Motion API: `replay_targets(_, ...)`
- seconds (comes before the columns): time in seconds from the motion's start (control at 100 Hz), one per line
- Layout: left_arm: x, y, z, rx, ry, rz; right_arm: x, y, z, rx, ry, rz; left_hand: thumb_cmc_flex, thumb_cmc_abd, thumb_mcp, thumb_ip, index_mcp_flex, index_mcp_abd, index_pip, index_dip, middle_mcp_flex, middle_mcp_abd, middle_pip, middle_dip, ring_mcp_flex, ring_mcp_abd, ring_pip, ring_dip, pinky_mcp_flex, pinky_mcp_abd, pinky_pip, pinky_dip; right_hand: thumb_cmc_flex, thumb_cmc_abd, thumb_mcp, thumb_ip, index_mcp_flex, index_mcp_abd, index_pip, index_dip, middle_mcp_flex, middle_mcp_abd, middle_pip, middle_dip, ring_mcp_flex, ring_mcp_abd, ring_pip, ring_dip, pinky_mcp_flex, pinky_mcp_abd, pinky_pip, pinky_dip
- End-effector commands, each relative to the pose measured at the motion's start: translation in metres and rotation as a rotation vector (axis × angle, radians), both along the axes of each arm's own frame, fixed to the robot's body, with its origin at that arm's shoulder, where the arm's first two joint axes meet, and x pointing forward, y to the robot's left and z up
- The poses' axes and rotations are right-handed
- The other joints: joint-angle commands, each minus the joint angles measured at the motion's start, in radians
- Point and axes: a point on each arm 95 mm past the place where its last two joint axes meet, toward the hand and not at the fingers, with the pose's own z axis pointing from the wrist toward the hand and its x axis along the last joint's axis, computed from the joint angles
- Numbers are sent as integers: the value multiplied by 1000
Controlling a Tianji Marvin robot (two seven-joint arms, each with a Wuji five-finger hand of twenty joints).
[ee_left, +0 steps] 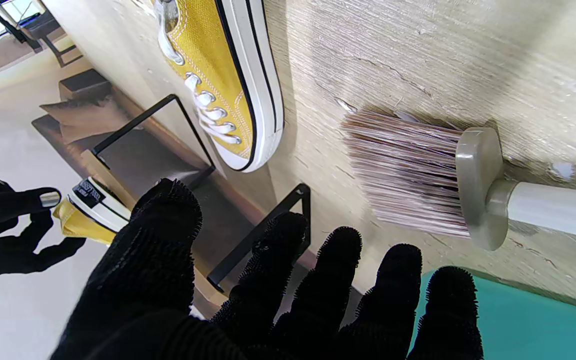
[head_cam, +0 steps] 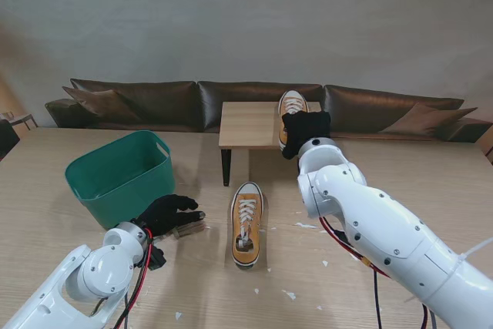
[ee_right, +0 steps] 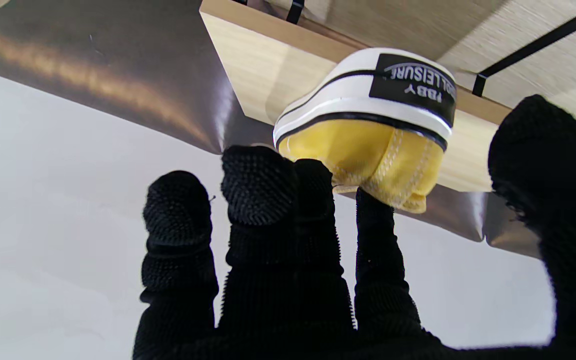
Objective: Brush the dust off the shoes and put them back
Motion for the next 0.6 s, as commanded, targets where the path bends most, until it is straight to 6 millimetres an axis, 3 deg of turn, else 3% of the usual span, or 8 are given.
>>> replay_targets(0.0,-1,-2,-2,-4,20,-10,4,1,-4,-3,24,-11,10,38,-33,41,13,9,5,2,8,15,3,8,23,19,0,13,0,6,-3,17,-12,-41,35,-2,3,0,0,22,-32,-9,22,21,12,-11,25,15,69,-16,48,-3)
replay_targets(0.2,0,-2,-2,-5,29,-12,14,1,-18,-34,41,-22,11,41,-34,41,13,10,5,3,8,15,3,8,22,19,0,13,-2,5,-4,17,1,-54,57,-4,68,17,79,70,-26,-10,34,33,17,-18,39,12,71,-20,52,-8)
replay_targets(0.59,0,-2,-3,-4,31,-11,21,6,-44,-98,47,9,12,43,-37,42,14,12,5,3,6,17,3,8,21,19,0,13,-2,5,-4,17,53,-124,160,-18,237,36,426,314,9,-30,64,31,60,-57,83,5,111,-45,80,-24)
